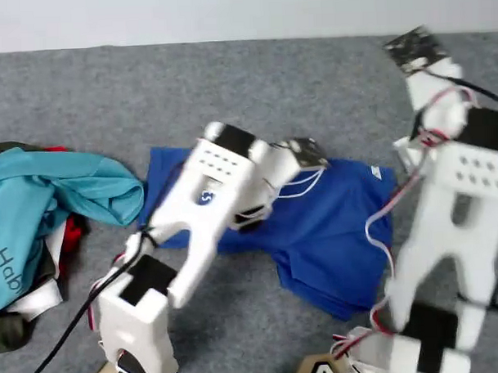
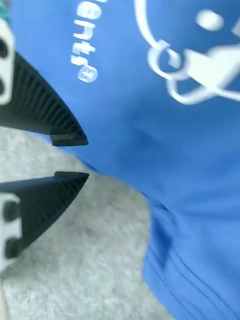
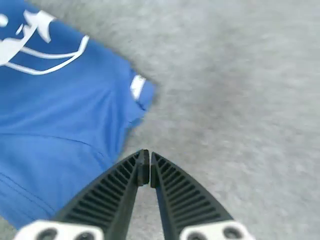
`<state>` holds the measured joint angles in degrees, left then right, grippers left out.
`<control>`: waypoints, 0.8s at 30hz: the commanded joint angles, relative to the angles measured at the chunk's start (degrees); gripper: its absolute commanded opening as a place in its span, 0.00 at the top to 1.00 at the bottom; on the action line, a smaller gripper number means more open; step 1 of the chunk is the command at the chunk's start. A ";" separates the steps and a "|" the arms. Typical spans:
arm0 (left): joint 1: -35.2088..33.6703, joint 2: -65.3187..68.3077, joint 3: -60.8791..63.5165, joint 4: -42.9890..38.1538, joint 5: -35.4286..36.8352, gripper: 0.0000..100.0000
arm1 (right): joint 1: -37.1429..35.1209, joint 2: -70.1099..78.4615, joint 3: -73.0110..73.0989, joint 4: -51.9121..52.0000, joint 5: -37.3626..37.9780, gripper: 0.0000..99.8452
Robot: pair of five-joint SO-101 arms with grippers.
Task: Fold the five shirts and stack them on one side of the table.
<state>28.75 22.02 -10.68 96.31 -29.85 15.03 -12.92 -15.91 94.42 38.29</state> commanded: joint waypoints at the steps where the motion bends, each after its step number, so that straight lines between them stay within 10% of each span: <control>1: 5.98 0.79 -1.98 -1.67 0.53 0.88 | 2.33 -9.01 -3.52 1.63 -0.18 0.99; 12: 19.60 2.64 -4.79 -3.08 0.62 0.82 | 16.48 -18.86 -3.25 3.30 -4.40 0.78; 24: 22.24 9.93 -4.88 -7.65 0.62 0.79 | 20.53 -19.74 -3.25 7.78 -6.51 0.78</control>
<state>50.46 30.46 -13.76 90.07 -29.49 34.81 -31.21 -16.00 100.22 32.22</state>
